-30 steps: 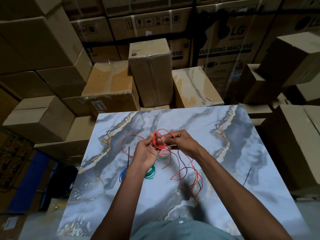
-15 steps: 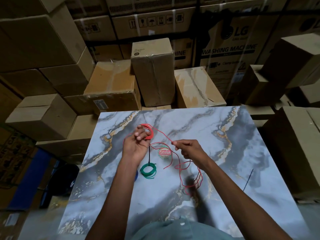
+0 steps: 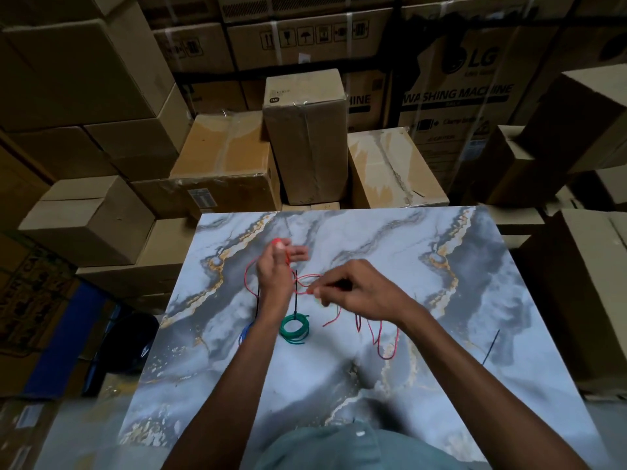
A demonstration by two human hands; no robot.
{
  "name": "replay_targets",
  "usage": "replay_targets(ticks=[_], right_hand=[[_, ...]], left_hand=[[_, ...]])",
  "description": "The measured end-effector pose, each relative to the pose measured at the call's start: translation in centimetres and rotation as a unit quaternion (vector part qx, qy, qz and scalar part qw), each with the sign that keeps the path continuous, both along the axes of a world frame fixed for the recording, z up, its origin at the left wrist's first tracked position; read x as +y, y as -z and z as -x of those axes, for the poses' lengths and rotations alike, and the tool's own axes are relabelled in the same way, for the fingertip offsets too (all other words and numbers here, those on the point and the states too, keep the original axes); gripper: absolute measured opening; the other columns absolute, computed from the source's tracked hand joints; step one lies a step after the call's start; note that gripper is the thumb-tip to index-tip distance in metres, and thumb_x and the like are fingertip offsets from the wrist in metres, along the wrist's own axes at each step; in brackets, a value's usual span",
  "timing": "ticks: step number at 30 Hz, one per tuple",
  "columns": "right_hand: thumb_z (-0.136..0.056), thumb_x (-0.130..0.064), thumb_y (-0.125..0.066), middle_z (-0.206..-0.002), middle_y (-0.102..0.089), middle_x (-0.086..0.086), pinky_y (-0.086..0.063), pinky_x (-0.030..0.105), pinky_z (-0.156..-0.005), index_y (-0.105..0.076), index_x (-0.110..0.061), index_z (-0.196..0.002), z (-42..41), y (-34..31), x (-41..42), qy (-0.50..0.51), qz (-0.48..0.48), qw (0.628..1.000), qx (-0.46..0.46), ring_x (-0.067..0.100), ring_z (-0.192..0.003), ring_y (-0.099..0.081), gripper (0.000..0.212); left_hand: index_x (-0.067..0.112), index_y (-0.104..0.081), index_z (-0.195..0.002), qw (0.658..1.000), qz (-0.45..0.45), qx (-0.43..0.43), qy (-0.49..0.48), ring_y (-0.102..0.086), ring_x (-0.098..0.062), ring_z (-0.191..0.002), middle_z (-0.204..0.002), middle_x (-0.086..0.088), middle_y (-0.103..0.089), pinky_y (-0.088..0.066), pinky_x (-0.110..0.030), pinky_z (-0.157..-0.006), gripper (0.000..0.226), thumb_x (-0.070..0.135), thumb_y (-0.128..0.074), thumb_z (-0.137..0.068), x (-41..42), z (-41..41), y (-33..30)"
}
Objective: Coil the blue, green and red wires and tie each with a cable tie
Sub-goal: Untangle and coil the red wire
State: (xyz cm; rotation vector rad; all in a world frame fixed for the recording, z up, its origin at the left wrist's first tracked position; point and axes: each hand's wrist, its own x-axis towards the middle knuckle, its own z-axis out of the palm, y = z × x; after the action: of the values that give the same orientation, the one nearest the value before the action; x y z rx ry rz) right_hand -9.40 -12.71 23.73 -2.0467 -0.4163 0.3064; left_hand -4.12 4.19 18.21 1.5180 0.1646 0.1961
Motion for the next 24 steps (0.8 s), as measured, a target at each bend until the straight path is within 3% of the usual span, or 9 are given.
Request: replay_targets(ticks=[3, 5, 10, 12, 14, 16, 18, 21, 24], right_hand=[[-0.096, -0.02, -0.069, -0.08, -0.077, 0.003, -0.059, 0.043, -0.077, -0.082, -0.012, -0.096, -1.7, -1.5, -1.2, 0.057, -0.038, 0.996, -0.059, 0.02, -0.075, -0.072, 0.016], [-0.096, -0.022, -0.069, -0.08, -0.077, -0.001, -0.057, 0.037, -0.074, -0.082, -0.014, -0.096, -2.9, -1.8, -2.6, 0.112, -0.037, 0.988, -0.095, 0.013, -0.075, -0.071, 0.015], [-0.086, -0.024, -0.082, -0.072, -0.075, -0.009, -0.045, 0.017, -0.059, -0.081, -0.016, -0.086, -4.5, -0.8, -5.1, 0.177, -0.003, 0.975, -0.131, 0.0, -0.058, -0.063, 0.008], [-0.071, -0.045, -0.091, -0.065, -0.071, -0.007, -0.046, 0.023, -0.057, -0.077, -0.02, -0.074, -5.0, 0.3, -6.6, 0.193, 0.03, 0.971, -0.138, 0.005, -0.058, -0.063, 0.029], [-0.058, -0.071, -0.087, -0.053, -0.061, -0.007, -0.041, 0.029, -0.053, -0.067, -0.022, -0.063, -5.4, 1.6, -8.1, 0.209, 0.116, 0.962, -0.134, 0.009, -0.051, -0.053, 0.054], [-0.057, -0.08, -0.081, -0.047, -0.052, -0.006, -0.034, 0.03, -0.051, -0.057, -0.019, -0.055, -5.6, 3.0, -9.3, 0.202, 0.169, 0.958, -0.111, 0.011, -0.047, -0.043, 0.066], [-0.069, -0.061, -0.087, -0.047, -0.048, -0.006, -0.035, 0.029, -0.054, -0.053, -0.016, -0.05, -5.4, 4.2, -10.3, 0.184, 0.106, 0.977, -0.024, 0.011, -0.048, -0.041, 0.06], [-0.088, -0.023, -0.08, -0.062, -0.061, 0.01, -0.052, 0.037, -0.072, -0.065, -0.007, -0.061, -5.2, 5.8, -11.6, 0.198, -0.063, 0.973, 0.102, 0.019, -0.067, -0.062, 0.035], [-0.095, -0.016, -0.071, -0.081, -0.063, 0.016, -0.058, 0.04, -0.091, -0.067, 0.001, -0.08, -5.4, 5.3, -11.1, 0.212, -0.194, 0.947, 0.142, 0.024, -0.089, -0.069, 0.024]], left_hand=[[-0.004, -0.06, -0.103, 0.992, -0.061, -0.001, 0.114, -0.068, -0.016, -0.061, -0.071, -0.004, -0.073, -0.054, -0.026, -0.064, 0.037, 0.026, -0.039, -0.107, -0.6, 1.2, 1.1], [-0.004, -0.062, -0.097, 0.979, -0.036, 0.004, 0.201, -0.06, -0.019, -0.052, -0.062, -0.008, -0.068, -0.049, -0.025, -0.057, 0.043, 0.034, -0.043, -0.102, -0.8, 2.0, 1.3], [-0.005, -0.057, -0.085, 0.946, 0.058, 0.071, 0.311, -0.037, -0.008, -0.043, -0.046, 0.004, -0.042, -0.022, -0.018, -0.045, 0.034, 0.026, -0.042, -0.093, -1.0, 3.5, -0.2], [0.005, -0.055, -0.075, 0.935, 0.105, 0.112, 0.318, -0.024, -0.01, -0.046, -0.043, 0.008, -0.037, -0.021, -0.023, -0.049, 0.029, 0.027, -0.045, -0.09, -0.3, 3.2, -0.6], [0.011, -0.054, -0.068, 0.927, 0.169, 0.127, 0.309, -0.017, -0.01, -0.04, -0.042, 0.009, -0.024, -0.032, -0.028, -0.057, 0.031, 0.029, -0.048, -0.093, 0.3, 2.8, -1.1], [0.012, -0.051, -0.067, 0.918, 0.242, 0.128, 0.287, -0.017, -0.007, -0.035, -0.042, 0.01, -0.02, -0.039, -0.026, -0.058, 0.035, 0.026, -0.046, -0.098, 1.1, 2.3, -2.2], [0.012, -0.049, -0.069, 0.911, 0.31, 0.13, 0.237, -0.017, -0.005, -0.034, -0.044, 0.01, -0.017, -0.039, -0.024, -0.055, 0.037, 0.025, -0.04, -0.103, 1.9, 1.6, -3.5], [0.012, -0.047, -0.071, 0.918, 0.323, 0.135, 0.188, -0.017, -0.005, -0.033, -0.044, 0.009, -0.019, -0.038, -0.023, -0.054, 0.037, 0.025, -0.039, -0.104, 2.6, 0.6, -4.6], [0.011, -0.048, -0.071, 0.919, 0.308, 0.141, 0.201, -0.017, -0.005, -0.033, -0.042, 0.009, -0.022, -0.04, -0.023, -0.054, 0.037, 0.026, -0.038, -0.104, 2.5, 0.3, -5.1]])
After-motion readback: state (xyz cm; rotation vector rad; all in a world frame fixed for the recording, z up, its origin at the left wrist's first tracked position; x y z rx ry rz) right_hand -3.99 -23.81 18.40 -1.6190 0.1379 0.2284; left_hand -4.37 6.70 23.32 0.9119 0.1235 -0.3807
